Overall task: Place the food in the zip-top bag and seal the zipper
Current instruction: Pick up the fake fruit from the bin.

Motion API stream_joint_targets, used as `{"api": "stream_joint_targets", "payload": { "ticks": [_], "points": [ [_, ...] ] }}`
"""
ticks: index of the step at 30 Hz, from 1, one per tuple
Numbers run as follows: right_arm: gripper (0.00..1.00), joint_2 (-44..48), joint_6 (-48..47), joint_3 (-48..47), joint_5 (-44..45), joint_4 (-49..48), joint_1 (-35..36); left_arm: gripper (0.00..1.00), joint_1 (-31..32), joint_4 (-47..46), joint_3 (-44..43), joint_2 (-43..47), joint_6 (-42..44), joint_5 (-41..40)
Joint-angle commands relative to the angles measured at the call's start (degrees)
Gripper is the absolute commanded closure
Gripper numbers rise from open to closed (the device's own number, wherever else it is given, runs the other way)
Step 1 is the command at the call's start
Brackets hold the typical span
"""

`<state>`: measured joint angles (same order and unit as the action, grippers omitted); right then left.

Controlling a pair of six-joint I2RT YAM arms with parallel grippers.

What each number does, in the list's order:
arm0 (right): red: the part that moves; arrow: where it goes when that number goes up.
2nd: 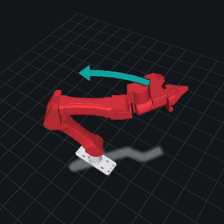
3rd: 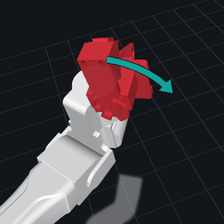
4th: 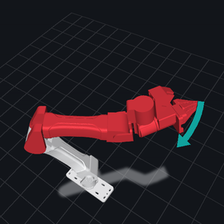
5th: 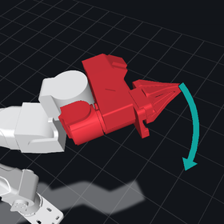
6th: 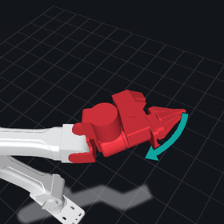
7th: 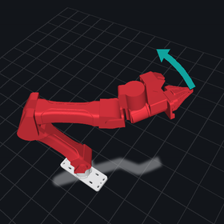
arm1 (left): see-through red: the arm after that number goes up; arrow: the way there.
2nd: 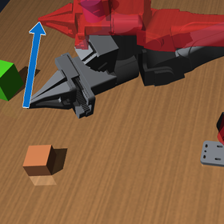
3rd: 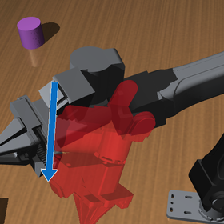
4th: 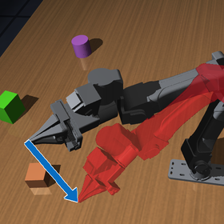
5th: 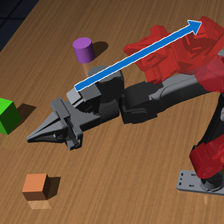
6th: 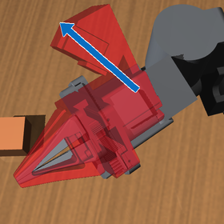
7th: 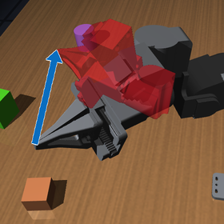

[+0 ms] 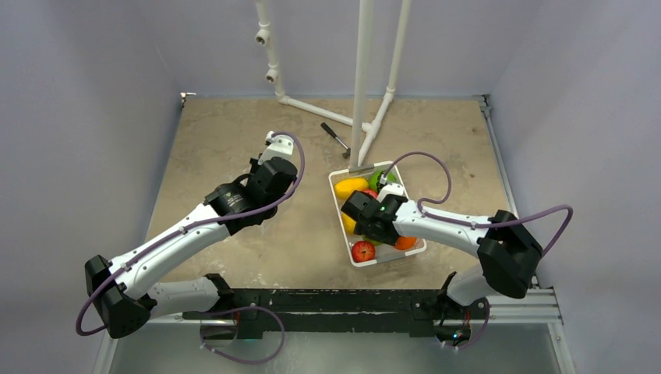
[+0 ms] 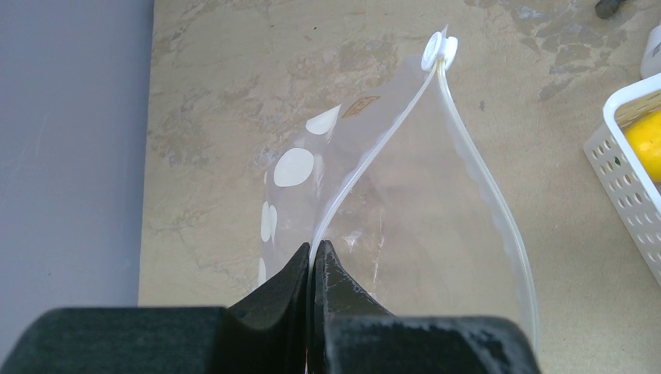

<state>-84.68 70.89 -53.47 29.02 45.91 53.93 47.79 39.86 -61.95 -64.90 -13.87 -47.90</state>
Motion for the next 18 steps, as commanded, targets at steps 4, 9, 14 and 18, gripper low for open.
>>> {"api": "stream_joint_targets", "payload": {
  "ticks": [4, 9, 14, 18],
  "points": [
    [0.56, 1.6, 2.5, 0.0, 2.3, 0.6, -0.4, 1.0, 0.2, -2.3, 0.4, 1.3, 0.7, 0.0],
    [0.7, 4.2, 0.6, -2.1, 3.3, 0.8, -0.4, 1.0, 0.2, -2.4, 0.5, 1.3, 0.6, -0.3],
    [0.74, 7.0, -1.7, -5.6, 3.6, 0.8, -0.4, 1.0, 0.2, -2.4, 0.7, 0.9, 0.6, -0.4],
    [0.74, 9.1, -3.5, -8.0, 4.0, 0.8, -0.4, 1.0, 0.2, -2.4, 0.7, 0.8, 0.5, -0.7]
  ]
}}
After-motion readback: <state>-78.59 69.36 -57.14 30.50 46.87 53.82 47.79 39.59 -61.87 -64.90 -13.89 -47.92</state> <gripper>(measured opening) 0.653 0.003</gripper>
